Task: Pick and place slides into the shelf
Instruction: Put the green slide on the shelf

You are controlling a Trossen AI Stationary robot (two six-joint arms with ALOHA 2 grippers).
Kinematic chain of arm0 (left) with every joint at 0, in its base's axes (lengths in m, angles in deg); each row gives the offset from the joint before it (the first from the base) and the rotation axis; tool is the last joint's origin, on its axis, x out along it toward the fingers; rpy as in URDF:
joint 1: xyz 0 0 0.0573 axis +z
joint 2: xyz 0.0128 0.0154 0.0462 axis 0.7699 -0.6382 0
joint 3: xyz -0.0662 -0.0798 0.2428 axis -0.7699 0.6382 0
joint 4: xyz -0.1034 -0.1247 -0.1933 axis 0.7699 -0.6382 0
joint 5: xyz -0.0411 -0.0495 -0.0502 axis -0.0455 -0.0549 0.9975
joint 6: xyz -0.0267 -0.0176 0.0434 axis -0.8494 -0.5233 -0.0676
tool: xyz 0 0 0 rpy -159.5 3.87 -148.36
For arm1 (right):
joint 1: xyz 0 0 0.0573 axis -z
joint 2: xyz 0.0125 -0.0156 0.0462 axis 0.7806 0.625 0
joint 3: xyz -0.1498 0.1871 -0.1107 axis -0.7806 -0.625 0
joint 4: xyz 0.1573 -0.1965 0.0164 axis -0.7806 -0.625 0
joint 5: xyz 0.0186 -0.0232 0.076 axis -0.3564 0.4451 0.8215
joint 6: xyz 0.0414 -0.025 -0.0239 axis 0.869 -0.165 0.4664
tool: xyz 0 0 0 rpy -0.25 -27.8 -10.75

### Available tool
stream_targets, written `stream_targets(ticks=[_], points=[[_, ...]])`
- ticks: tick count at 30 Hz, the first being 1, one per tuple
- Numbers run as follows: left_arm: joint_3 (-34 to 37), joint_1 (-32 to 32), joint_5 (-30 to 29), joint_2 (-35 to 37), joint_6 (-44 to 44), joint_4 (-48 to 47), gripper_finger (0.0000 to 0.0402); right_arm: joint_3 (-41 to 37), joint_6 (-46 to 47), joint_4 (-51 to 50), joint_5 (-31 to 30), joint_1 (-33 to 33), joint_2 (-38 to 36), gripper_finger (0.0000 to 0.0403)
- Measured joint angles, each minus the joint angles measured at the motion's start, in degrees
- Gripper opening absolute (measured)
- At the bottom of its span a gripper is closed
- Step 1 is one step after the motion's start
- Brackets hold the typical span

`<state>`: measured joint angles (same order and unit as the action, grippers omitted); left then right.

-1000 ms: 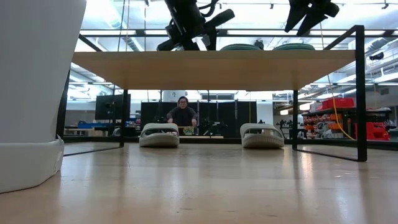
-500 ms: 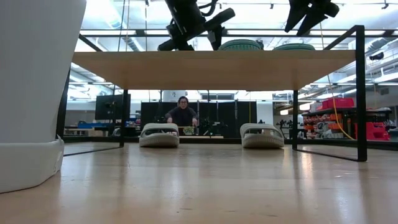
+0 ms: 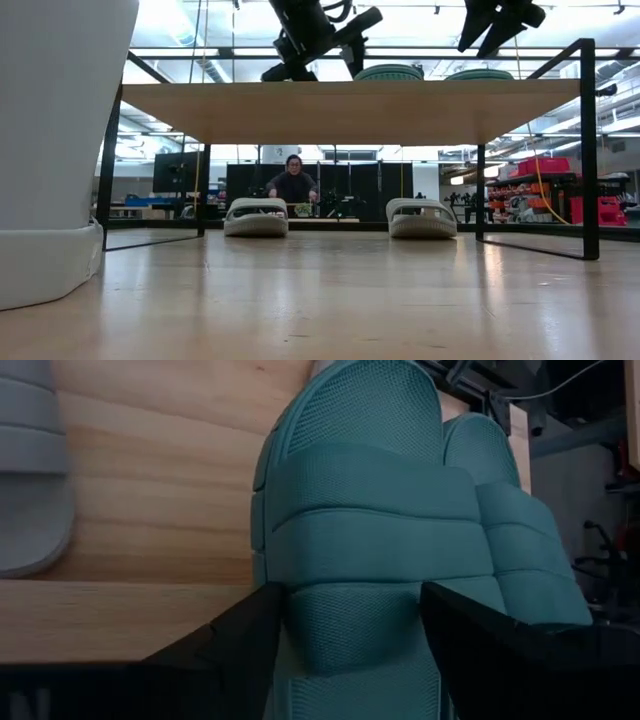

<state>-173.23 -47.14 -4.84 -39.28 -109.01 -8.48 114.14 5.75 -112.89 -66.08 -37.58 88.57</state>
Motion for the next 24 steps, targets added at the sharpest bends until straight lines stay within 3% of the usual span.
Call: stream_targets(ticks=[17,24], points=[[0.0,-0.82,0.24,0.0,-0.13,-1.39,0.0278,0.0,0.16,0.0,1.09,0.01,0.0,0.0293],[-0.04,-0.96,0.64,0.86,-0.02,-5.99,0.0282,0.0,0.17,-0.01,1.09,0.02,0.0,0.0293]])
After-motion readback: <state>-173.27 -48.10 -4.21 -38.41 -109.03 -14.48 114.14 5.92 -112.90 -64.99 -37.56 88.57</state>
